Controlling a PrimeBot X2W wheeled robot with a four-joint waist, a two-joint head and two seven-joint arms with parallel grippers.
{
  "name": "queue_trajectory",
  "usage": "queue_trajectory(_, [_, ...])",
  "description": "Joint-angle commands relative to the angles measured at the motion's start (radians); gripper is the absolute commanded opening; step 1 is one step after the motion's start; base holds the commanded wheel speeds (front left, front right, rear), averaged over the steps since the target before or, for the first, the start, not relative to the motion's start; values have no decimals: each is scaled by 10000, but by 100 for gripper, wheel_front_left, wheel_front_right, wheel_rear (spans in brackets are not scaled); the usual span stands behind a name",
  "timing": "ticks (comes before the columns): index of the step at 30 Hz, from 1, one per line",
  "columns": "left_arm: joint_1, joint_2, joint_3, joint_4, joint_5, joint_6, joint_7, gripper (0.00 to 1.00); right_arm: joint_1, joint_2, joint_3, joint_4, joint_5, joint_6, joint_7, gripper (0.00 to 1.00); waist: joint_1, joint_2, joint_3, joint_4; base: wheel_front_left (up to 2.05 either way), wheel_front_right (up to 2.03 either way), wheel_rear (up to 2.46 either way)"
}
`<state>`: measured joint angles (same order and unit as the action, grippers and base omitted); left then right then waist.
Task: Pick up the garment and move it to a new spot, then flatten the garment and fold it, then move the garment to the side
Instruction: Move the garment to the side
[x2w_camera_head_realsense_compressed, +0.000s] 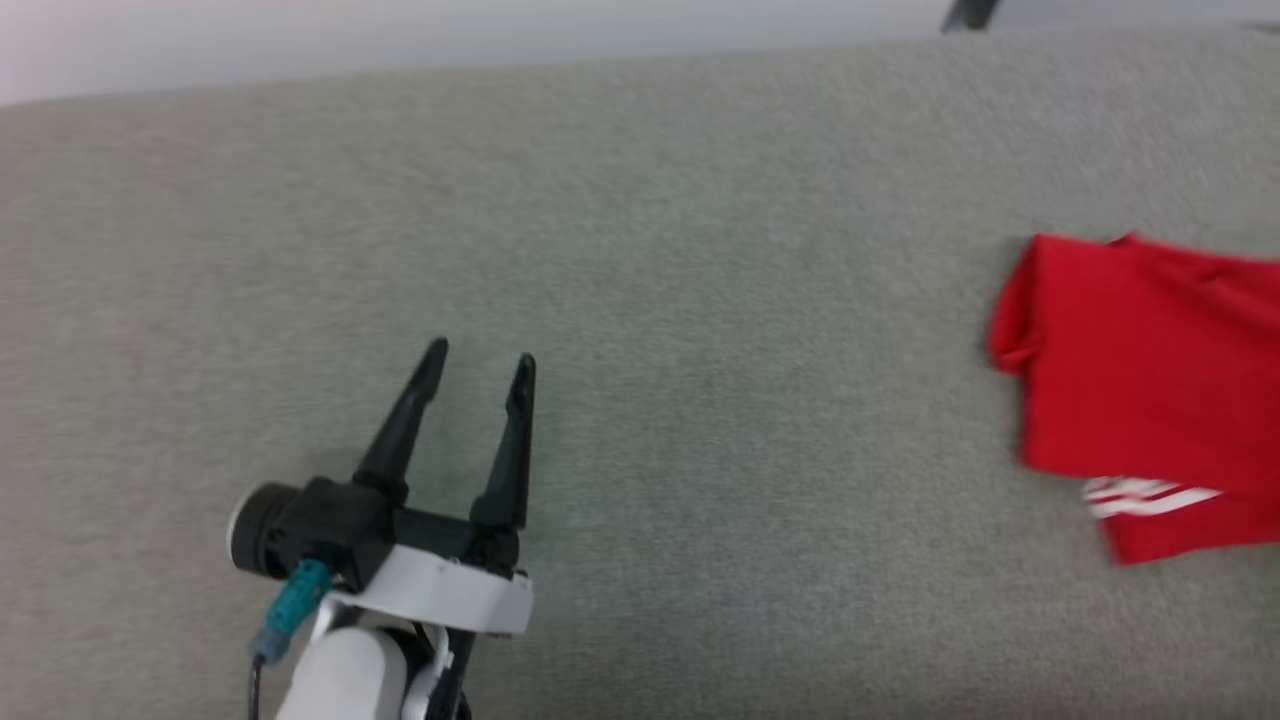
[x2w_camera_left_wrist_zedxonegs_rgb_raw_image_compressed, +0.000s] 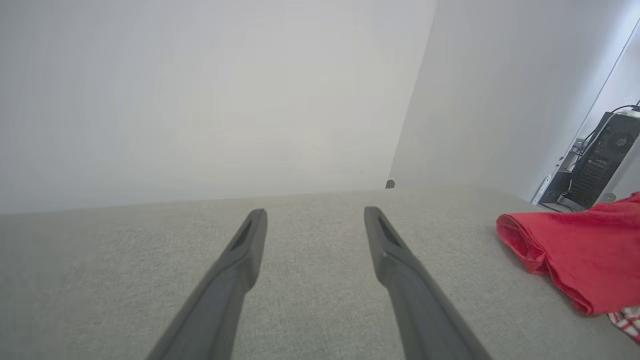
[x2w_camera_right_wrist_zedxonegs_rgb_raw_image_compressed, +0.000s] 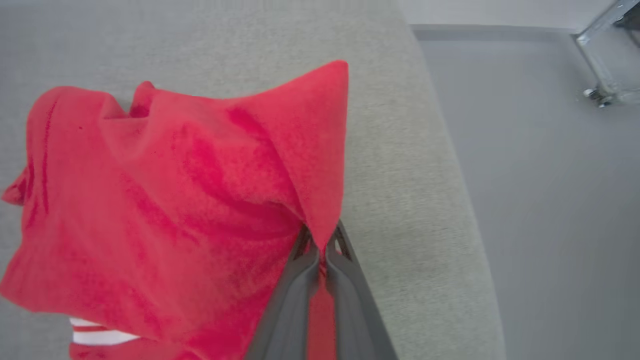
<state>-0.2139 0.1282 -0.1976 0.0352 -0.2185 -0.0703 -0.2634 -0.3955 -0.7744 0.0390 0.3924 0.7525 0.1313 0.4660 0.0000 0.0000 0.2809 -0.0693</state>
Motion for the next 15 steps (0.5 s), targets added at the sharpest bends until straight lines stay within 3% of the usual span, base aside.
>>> queue_trajectory(1, [-156, 64, 13, -7, 68, -21, -7, 100, -272, -71, -80, 82, -231, -12, -156, 0, 0, 0, 603, -529, 0, 0, 0])
queue_trajectory(9, [-607, 414, 38, -414, 197, -22, 186, 100, -1651, -109, 38, 1137, -1710, -12, -773, 0, 0, 0, 1305, -532, 0, 0, 0])
queue_trajectory(15, [-776, 589, 41, -736, 262, 52, 362, 100, -2510, 278, 190, 2374, -2443, -12, -1246, 0, 0, 0, 1682, -425, 0, 0, 0])
